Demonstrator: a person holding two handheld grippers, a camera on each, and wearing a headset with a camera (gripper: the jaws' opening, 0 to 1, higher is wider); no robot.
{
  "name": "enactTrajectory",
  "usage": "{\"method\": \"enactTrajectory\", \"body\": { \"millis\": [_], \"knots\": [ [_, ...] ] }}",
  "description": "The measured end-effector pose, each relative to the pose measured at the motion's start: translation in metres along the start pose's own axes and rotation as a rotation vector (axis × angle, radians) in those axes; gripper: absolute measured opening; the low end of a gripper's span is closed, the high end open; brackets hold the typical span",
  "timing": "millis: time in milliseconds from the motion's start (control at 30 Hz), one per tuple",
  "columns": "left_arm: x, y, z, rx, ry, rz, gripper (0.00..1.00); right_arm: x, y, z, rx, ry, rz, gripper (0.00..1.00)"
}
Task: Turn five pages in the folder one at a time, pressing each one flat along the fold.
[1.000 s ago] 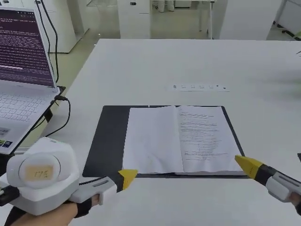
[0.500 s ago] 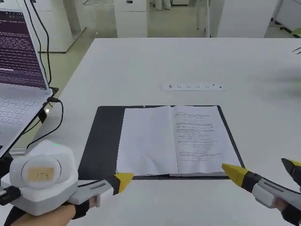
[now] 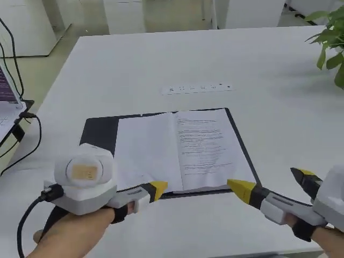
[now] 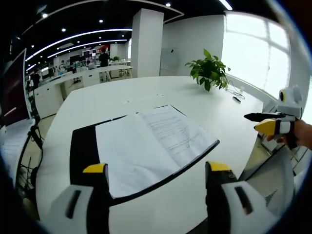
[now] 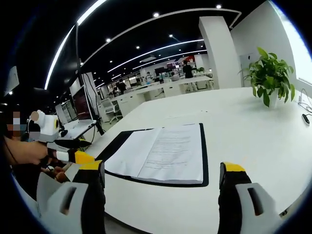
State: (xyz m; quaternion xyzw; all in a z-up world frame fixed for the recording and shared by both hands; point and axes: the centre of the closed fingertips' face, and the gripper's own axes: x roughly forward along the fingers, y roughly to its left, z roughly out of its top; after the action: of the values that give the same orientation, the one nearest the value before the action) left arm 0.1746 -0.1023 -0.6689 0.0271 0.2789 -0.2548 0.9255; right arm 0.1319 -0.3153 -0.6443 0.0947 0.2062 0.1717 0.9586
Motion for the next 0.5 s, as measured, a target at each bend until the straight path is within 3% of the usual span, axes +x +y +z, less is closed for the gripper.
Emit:
{"method": "enactTrajectory", "body": {
  "millis": [233,500],
  "knots": [
    [0.048,-0.029,0.002,0.043,0.023,-0.071,0.79,0.000,0.000,-0.002,0.009,0.001,0.001,0.97],
    [0.091,-0.057,0.004,0.069,0.024,-0.125,0.76,0.000,-0.003,-0.002,0.019,-0.001,-0.003,0.97]
  ]
}}
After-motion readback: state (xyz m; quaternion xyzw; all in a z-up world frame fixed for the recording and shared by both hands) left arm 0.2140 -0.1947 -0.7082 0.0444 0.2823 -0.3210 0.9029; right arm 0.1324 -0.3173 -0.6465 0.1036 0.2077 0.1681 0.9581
